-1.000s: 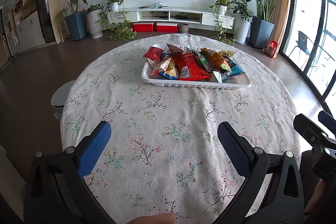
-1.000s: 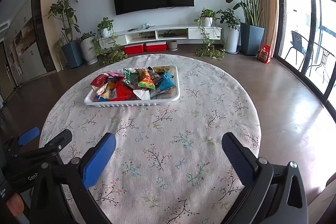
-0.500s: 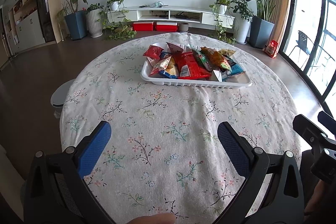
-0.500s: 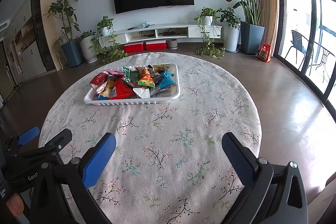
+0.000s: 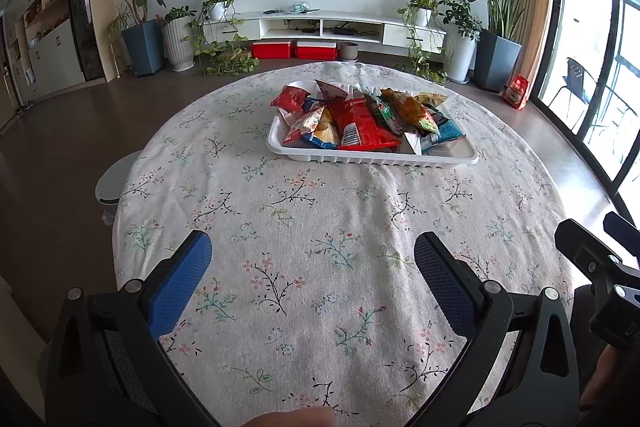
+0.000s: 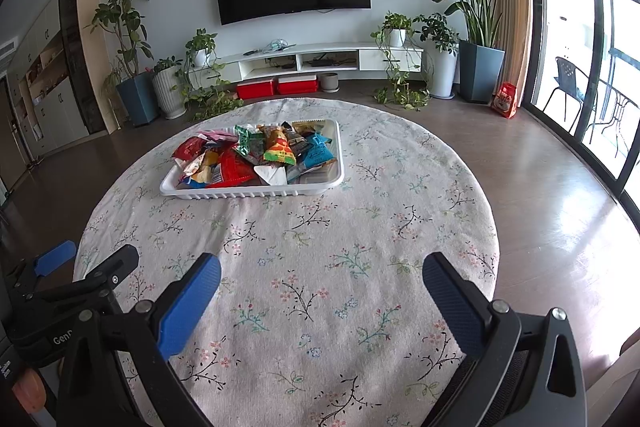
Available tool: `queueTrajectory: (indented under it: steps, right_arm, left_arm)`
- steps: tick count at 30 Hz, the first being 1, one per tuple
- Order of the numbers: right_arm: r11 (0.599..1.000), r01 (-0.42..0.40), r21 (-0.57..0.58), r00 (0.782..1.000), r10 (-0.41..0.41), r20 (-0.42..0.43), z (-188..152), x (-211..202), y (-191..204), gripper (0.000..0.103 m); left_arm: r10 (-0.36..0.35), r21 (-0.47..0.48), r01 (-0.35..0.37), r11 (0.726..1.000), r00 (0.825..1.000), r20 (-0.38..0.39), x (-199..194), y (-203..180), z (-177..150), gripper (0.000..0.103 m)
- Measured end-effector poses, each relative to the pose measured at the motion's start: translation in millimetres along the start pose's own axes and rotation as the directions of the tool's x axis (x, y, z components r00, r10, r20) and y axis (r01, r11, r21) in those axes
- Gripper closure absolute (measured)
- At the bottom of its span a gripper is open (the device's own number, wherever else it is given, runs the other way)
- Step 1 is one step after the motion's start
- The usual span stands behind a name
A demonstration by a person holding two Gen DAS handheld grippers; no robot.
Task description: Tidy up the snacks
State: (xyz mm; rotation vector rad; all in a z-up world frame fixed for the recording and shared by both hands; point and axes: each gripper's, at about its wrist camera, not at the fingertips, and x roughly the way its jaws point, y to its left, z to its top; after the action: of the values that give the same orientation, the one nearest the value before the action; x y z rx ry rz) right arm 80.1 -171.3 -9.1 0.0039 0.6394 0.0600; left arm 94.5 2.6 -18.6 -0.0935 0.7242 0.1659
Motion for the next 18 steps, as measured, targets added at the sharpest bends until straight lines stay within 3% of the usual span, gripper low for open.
queueTrajectory:
  steps: [18]
  right_arm:
    - [1.0, -0.003, 0.003, 1.0, 0.003, -0.005, -0.2, -1.3, 0.1, 0.0]
  left_arm:
    - [-0.017, -0.006, 0.017, 1.0, 1.0, -0.013, 2.6, -0.8, -2.9, 0.0]
